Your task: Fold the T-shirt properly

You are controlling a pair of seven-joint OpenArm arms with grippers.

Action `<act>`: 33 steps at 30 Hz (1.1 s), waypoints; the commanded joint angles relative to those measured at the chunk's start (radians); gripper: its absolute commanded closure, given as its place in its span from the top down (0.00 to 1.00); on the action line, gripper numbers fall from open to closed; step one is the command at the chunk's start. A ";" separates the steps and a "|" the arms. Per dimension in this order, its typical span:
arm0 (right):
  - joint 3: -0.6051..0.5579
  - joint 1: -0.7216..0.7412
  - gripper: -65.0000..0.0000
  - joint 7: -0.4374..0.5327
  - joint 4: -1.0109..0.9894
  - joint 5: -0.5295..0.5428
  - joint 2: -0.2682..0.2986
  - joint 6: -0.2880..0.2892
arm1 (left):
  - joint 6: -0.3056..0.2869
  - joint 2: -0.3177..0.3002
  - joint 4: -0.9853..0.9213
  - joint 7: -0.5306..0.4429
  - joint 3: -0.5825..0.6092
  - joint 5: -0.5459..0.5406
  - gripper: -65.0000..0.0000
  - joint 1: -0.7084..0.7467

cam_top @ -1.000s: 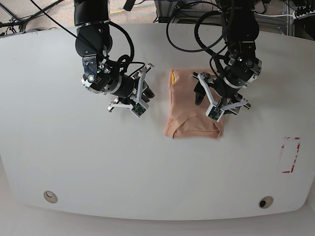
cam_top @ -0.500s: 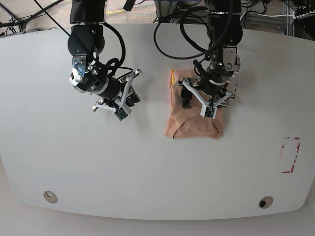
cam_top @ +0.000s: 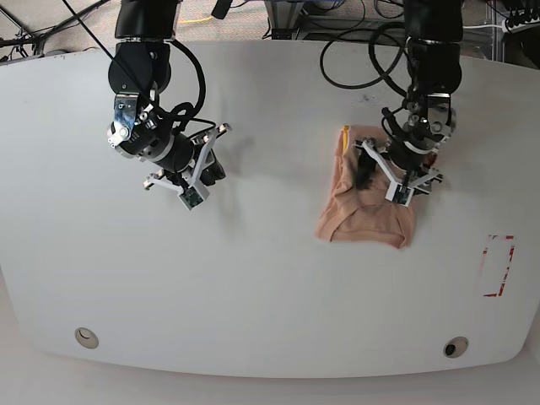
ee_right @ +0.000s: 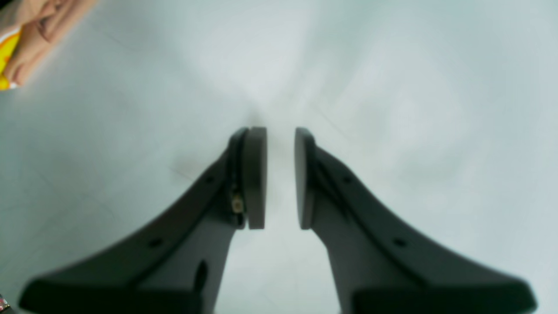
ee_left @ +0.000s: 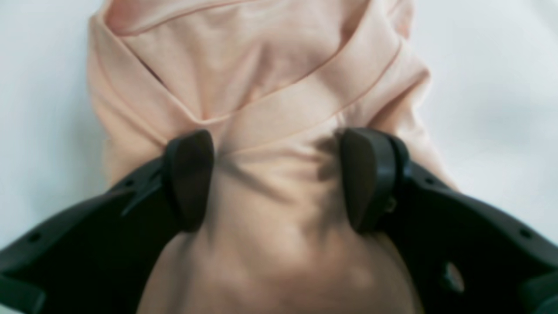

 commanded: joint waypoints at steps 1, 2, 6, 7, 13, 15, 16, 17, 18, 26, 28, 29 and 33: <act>0.001 0.014 0.16 0.022 0.032 0.017 0.004 0.001 | -0.044 -0.107 -0.005 0.117 -0.054 0.078 0.66 0.021; 0.001 0.014 0.16 0.022 0.032 0.017 0.004 0.001 | -0.078 -0.128 -0.008 0.125 -0.087 0.078 0.66 0.019; 0.001 0.014 0.16 0.022 0.037 0.021 0.004 0.001 | -0.205 -0.196 -0.013 0.153 -0.237 0.081 0.66 0.018; 0.001 0.014 0.16 0.022 0.037 0.021 0.004 0.001 | -0.242 -0.225 -0.014 0.159 -0.281 0.083 0.66 0.018; 0.001 0.015 0.16 0.022 0.035 0.021 0.002 0.001 | -0.359 -0.372 -0.100 0.165 -0.429 0.079 0.66 0.018; 0.001 0.015 0.16 0.024 0.035 0.021 0.002 0.001 | -0.371 -0.406 -0.132 0.162 -0.463 0.079 0.66 0.018; 0.001 0.015 0.16 0.024 0.035 0.021 0.002 0.001 | -0.377 -0.426 -0.154 0.162 -0.487 0.079 0.66 0.018; 0.001 0.015 0.16 0.024 0.035 0.021 0.002 0.001 | -0.382 -0.441 -0.172 0.160 -0.505 0.079 0.66 0.018; 0.001 0.015 0.16 0.024 0.035 0.021 0.002 0.001 | -0.382 -0.454 -0.191 0.160 -0.524 0.079 0.66 0.016; 0.001 0.014 0.16 0.025 0.035 0.021 0.002 0.001 | -0.382 -0.492 -0.226 0.162 -0.607 0.078 0.66 -0.061; 0.001 0.014 0.15 0.025 0.037 0.021 0.002 0.001 | -0.382 -0.491 -0.207 0.163 -0.637 0.076 0.66 -0.084; 0.001 0.012 0.15 0.025 0.040 0.021 0.002 0.001 | -0.382 -0.487 -0.177 0.166 -0.651 0.076 0.66 -0.108; 0.001 -0.029 0.15 0.042 0.092 0.010 0.008 0.001 | -0.382 -0.432 -0.025 0.177 -0.656 0.079 0.66 -0.122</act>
